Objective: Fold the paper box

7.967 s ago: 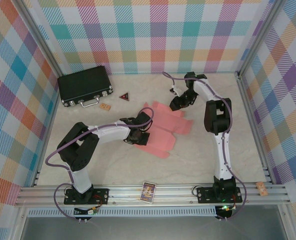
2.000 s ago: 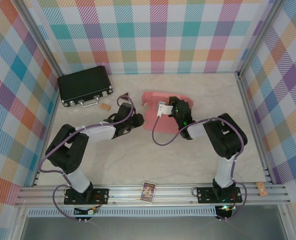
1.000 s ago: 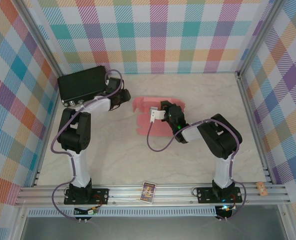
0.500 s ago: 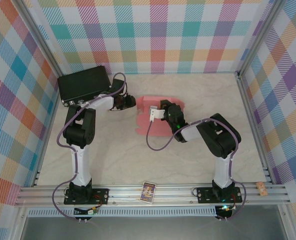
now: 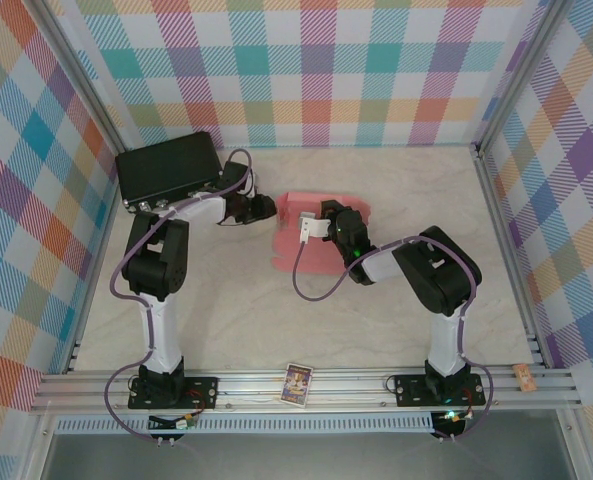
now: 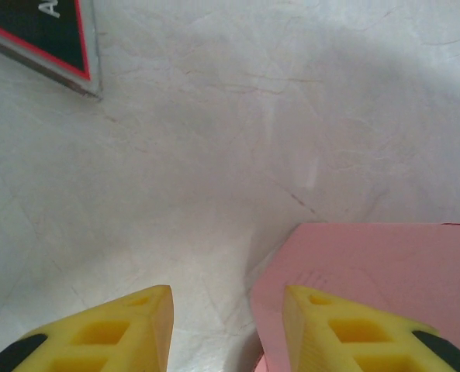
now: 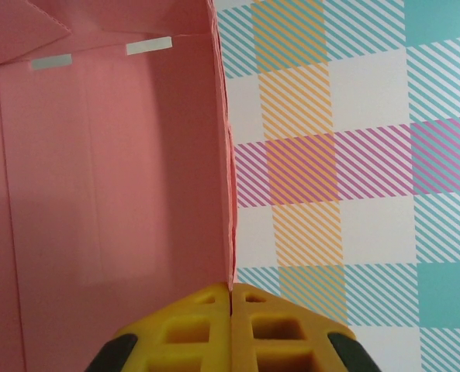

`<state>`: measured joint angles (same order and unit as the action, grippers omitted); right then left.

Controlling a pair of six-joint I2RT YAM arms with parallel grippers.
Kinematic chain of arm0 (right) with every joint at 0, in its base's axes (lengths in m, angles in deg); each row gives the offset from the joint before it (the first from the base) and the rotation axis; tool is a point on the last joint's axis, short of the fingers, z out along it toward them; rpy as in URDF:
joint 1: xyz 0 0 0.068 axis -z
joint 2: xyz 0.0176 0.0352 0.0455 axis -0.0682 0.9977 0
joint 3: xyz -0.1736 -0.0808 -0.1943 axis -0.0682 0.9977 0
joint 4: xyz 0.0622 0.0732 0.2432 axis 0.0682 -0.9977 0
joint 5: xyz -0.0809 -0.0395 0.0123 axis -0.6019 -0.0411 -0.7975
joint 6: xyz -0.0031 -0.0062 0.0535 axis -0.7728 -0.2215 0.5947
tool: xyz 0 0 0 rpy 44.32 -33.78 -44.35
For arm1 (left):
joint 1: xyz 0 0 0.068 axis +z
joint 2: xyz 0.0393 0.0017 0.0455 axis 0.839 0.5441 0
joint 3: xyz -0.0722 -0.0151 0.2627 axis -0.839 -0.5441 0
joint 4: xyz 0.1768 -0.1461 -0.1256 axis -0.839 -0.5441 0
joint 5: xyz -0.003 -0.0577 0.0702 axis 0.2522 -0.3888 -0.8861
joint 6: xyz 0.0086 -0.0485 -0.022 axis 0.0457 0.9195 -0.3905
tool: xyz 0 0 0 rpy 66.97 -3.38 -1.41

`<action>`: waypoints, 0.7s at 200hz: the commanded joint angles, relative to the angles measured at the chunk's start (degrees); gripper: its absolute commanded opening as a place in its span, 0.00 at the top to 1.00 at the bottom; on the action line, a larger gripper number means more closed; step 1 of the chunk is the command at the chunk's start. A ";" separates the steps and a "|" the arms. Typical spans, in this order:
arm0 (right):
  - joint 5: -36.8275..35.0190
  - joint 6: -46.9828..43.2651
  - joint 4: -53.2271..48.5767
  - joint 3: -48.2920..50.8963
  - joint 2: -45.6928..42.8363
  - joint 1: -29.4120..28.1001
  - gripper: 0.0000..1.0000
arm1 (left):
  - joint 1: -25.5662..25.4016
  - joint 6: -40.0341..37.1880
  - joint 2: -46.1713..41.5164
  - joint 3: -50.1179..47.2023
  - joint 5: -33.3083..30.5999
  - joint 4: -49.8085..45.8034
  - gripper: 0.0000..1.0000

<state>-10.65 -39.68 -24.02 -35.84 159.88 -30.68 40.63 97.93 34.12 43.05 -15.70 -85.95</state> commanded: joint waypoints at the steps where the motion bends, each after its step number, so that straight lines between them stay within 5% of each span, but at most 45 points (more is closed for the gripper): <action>1: -0.40 0.26 1.80 -1.52 0.98 -0.45 1.00 | -0.20 1.27 -3.93 -1.79 -2.71 1.08 0.59; 140: -0.76 0.45 1.55 -1.74 1.24 -0.83 1.00 | -2.64 -3.21 -0.97 -1.48 6.26 3.40 0.59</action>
<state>-11.35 -39.70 -23.91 -36.19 160.19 -30.79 38.95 97.18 32.16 40.28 -11.90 -83.11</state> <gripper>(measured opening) 0.063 0.411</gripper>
